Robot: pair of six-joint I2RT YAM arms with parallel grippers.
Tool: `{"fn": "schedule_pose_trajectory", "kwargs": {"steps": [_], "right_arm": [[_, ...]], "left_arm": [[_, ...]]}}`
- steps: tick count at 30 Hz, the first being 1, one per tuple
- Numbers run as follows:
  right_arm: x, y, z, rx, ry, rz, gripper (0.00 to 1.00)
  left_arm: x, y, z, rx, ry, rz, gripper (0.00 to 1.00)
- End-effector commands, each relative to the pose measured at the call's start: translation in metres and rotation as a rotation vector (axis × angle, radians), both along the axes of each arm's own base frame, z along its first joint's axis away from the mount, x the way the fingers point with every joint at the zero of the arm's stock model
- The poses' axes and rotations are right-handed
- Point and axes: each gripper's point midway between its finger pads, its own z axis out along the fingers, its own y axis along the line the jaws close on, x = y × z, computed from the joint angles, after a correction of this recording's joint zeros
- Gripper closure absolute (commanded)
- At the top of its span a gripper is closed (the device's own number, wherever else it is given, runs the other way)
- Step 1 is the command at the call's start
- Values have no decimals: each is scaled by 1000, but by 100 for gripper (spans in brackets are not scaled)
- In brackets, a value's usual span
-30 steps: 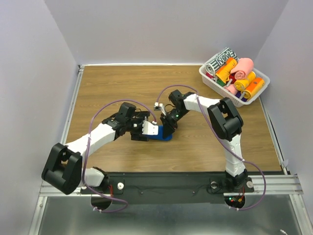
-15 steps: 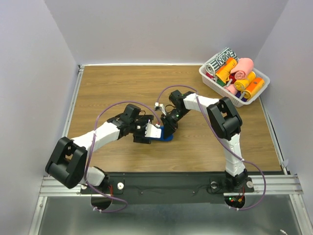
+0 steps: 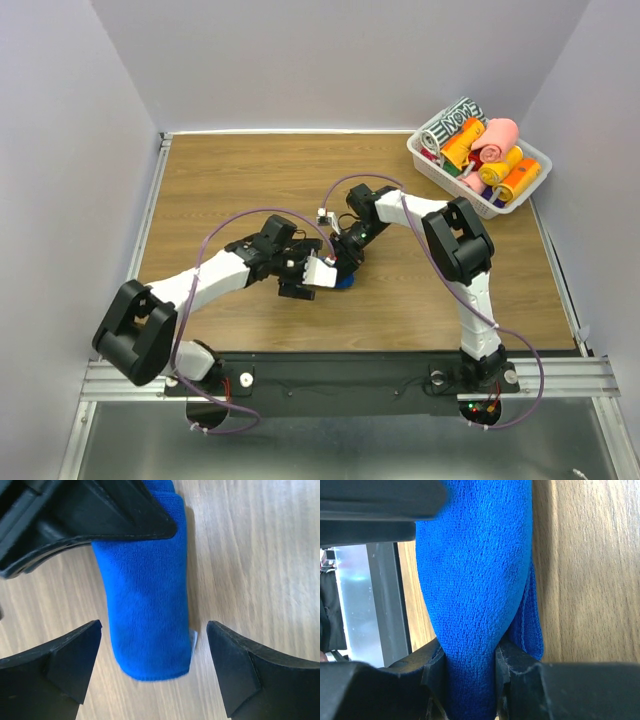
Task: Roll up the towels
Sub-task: Roll the towel
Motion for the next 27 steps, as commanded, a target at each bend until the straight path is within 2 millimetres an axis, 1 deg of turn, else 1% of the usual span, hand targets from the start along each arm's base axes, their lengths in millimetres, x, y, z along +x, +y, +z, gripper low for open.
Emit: {"fn": "schedule_pose_trajectory", "kwargs": {"steps": [1, 4, 6, 9, 10, 11, 12, 13, 14, 15, 16, 17, 18, 19, 20, 21, 22, 23, 24, 25, 27], "right_arm": [[2, -14, -21, -83, -25, 21, 99], [0, -16, -23, -79, -33, 36, 99], [-2, -18, -22, -78, -34, 42, 99], [-5, -19, -19, -59, -50, 57, 99], [-5, -20, -19, -49, -57, 63, 97], [-4, -20, -17, -39, -63, 62, 91], [-3, -19, -13, -27, -75, 60, 90], [-2, -21, -13, -25, -81, 59, 87], [5, -21, -11, -16, -106, 40, 79], [10, -22, -9, -13, -122, 23, 73], [14, -24, -2, -15, -136, -1, 66], [19, -27, 1, -22, -160, -16, 61], [29, -35, 5, -24, -185, -48, 47], [34, -42, 19, -24, -227, -70, 26], [43, -47, 28, -11, -259, -95, 26], [54, -62, 32, -19, -288, -142, 20], [60, -69, 39, -18, -313, -170, 20], [68, -83, 51, -16, -360, -214, 18], [72, -89, 57, -17, -387, -234, 18], [73, -95, 61, -20, -411, -248, 2], [73, -106, 77, -15, -498, -275, 1]], "left_arm": [[12, -2, -15, 19, 4, 43, 1], [24, -3, -17, 25, -24, 74, 1], [27, -6, -20, 24, -20, 79, 7], [28, -8, -25, 30, 9, 85, 18], [24, -7, -31, 47, 47, 87, 29], [21, -7, -34, 57, 70, 77, 34], [22, -8, -33, 60, 81, 75, 39], [17, -6, -41, 79, 131, 78, 47], [18, -7, -40, 79, 144, 80, 50], [14, -4, -46, 91, 172, 77, 51], [15, -5, -49, 96, 192, 82, 53], [14, -3, -51, 105, 216, 98, 53], [15, -4, -51, 104, 220, 97, 53], [12, -5, -52, 105, 240, 94, 53], [9, -5, -54, 106, 262, 93, 53], [10, -11, -48, 87, 277, 84, 53], [9, -12, -49, 91, 296, 80, 54], [9, -14, -49, 100, 319, 76, 55], [4, -12, -54, 113, 349, 75, 55], [3, -13, -56, 124, 376, 65, 55], [8, -16, -55, 130, 382, 57, 55]]}}
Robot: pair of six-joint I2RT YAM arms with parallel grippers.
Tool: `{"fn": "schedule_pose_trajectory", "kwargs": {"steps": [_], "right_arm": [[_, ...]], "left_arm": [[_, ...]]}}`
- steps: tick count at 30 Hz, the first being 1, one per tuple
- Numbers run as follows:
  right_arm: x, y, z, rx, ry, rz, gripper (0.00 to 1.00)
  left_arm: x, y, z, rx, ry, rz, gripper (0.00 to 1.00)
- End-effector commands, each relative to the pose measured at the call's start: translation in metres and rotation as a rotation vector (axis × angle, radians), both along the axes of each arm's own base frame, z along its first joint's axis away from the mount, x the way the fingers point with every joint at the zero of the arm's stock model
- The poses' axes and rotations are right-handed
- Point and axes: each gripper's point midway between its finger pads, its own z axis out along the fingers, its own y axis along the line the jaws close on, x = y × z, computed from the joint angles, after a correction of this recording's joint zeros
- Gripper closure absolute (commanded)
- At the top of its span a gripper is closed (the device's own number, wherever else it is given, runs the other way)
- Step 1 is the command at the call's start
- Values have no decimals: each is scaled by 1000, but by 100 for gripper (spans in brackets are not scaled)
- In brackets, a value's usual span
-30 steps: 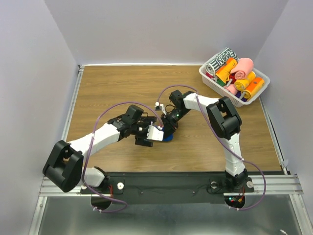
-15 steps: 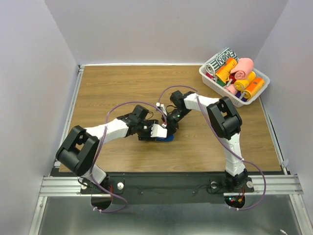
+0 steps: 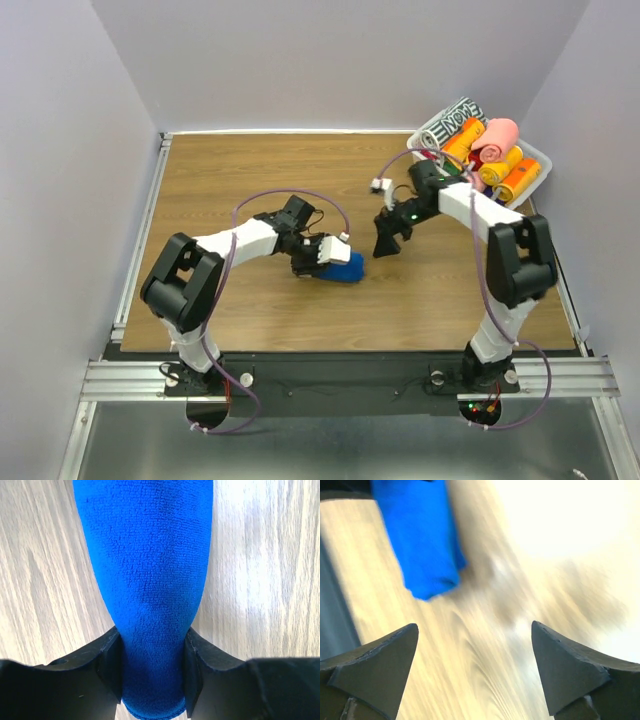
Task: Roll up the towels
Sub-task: Roll the towel
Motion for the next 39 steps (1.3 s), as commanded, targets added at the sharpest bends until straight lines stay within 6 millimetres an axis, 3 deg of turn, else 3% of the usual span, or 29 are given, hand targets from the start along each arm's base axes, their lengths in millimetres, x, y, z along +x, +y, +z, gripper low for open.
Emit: {"fn": "schedule_pose_trajectory", "kwargs": {"steps": [1, 5, 7, 8, 11, 14, 15, 21, 28, 39], "right_arm": [[19, -20, 33, -16, -239, -56, 1], [13, -25, 65, 28, -425, -81, 0], [18, -27, 93, 53, -586, -98, 0], [10, -28, 89, 51, -607, -90, 0], [0, -25, 107, 63, -749, -43, 0], [-19, -9, 101, 16, -830, 20, 0], [-24, 0, 91, -23, -869, 34, 0], [-40, 38, 67, -86, -973, 72, 0], [-32, 61, 40, -106, -961, 138, 0], [-29, 90, 28, -53, -967, 176, 0]], "left_arm": [[-22, 7, -19, 63, 172, -17, 54], [-21, 9, -22, 87, 250, -33, 54], [-20, 10, -20, 91, 286, -37, 54], [-22, 16, -26, 110, 327, -31, 54], [-17, 15, -28, 110, 364, -31, 54], [-17, 18, -27, 118, 415, -21, 54], [-15, 18, -27, 116, 421, -18, 54], [-21, 18, -28, 124, 476, -36, 53], [-24, 20, -28, 131, 524, -38, 52], [-18, 20, -24, 112, 585, -35, 50]]}}
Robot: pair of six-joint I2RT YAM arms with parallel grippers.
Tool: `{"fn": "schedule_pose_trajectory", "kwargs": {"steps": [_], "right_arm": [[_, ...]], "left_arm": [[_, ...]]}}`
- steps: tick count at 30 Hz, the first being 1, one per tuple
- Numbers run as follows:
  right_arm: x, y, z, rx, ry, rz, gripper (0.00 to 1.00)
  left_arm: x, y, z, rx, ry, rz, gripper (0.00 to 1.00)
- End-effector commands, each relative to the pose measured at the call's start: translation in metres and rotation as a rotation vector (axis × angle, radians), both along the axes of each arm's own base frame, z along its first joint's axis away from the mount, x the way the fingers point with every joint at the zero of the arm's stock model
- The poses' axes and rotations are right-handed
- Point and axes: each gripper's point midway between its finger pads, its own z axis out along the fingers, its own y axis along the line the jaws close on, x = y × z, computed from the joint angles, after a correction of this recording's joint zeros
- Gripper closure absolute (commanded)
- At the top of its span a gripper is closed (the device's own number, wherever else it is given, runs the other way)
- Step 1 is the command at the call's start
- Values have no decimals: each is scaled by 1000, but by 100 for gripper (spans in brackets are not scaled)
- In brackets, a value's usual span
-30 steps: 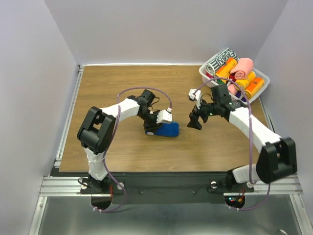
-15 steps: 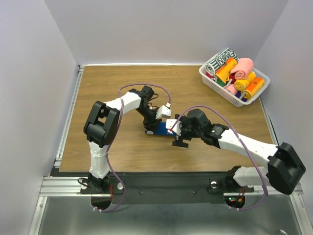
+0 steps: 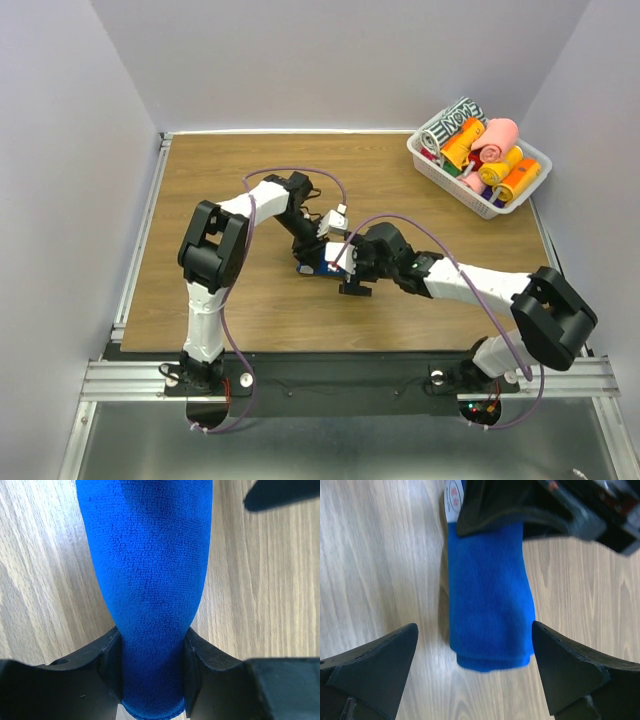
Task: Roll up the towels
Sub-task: Roll the towel
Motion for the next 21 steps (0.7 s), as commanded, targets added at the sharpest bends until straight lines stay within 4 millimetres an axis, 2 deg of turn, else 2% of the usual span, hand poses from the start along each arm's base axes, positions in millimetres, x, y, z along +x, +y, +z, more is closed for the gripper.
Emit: {"fn": "schedule_pose_trajectory", "kwargs": {"steps": [1, 7, 12, 17, 21], "right_arm": [[17, 27, 23, 70, -105, 29, 0], [29, 30, 9, 32, -126, 21, 0], [47, 32, 15, 70, -204, -43, 0], [45, 34, 7, 57, -194, -19, 0], [42, 32, -10, 20, -178, -1, 0]], "left_arm": [[-30, 28, -24, 140, 149, -23, 50], [-34, 30, -25, 140, 174, -32, 50], [-36, 33, -27, 146, 180, -35, 50], [-35, 34, -28, 147, 181, -33, 50], [-36, 33, -28, 142, 197, -39, 49]]}}
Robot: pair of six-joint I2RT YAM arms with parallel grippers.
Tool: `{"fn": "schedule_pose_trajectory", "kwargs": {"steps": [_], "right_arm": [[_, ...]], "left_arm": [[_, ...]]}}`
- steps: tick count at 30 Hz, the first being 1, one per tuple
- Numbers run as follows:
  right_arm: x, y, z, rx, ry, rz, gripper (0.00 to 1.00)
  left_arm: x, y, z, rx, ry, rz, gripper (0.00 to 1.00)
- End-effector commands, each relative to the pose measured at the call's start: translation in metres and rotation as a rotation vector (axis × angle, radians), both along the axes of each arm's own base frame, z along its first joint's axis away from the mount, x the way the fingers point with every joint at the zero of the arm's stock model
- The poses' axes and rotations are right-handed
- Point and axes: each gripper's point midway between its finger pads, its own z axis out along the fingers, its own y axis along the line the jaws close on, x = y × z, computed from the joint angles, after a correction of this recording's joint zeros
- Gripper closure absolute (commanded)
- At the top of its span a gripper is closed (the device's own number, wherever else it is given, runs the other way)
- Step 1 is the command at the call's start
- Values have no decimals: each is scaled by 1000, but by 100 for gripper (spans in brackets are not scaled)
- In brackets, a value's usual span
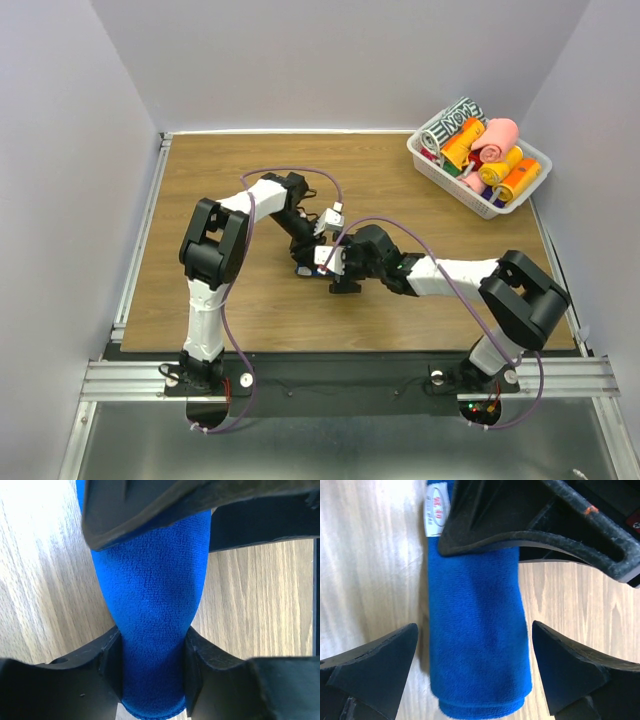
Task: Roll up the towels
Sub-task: Roll the towel
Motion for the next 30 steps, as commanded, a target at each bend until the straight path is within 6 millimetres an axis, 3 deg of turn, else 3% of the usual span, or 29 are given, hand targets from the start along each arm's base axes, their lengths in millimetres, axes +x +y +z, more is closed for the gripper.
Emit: {"fn": "schedule_pose_trajectory", "kwargs": {"steps": [1, 6, 17, 20, 24, 27, 30], "right_arm": [[15, 8, 6, 24, -75, -4, 0], [11, 6, -9, -8, -64, 21, 4], [-5, 7, -18, -39, -15, 99, 13], [-14, 1, -28, -69, 22, 115, 33], [-28, -5, -41, -105, 60, 165, 55], [-36, -9, -43, -121, 110, 167, 79], [-40, -11, -44, -134, 154, 157, 96]], "left_arm": [[-32, 27, -27, 150, 120, -60, 48], [-36, 29, -27, 149, 146, -82, 46], [-37, 28, -29, 127, 197, -63, 48], [-35, 27, -29, 114, 203, -51, 46], [-23, 25, -22, 66, 206, 1, 36], [-4, 26, -13, 30, 171, 67, 27], [13, 32, -3, 13, 117, 121, 20]]}}
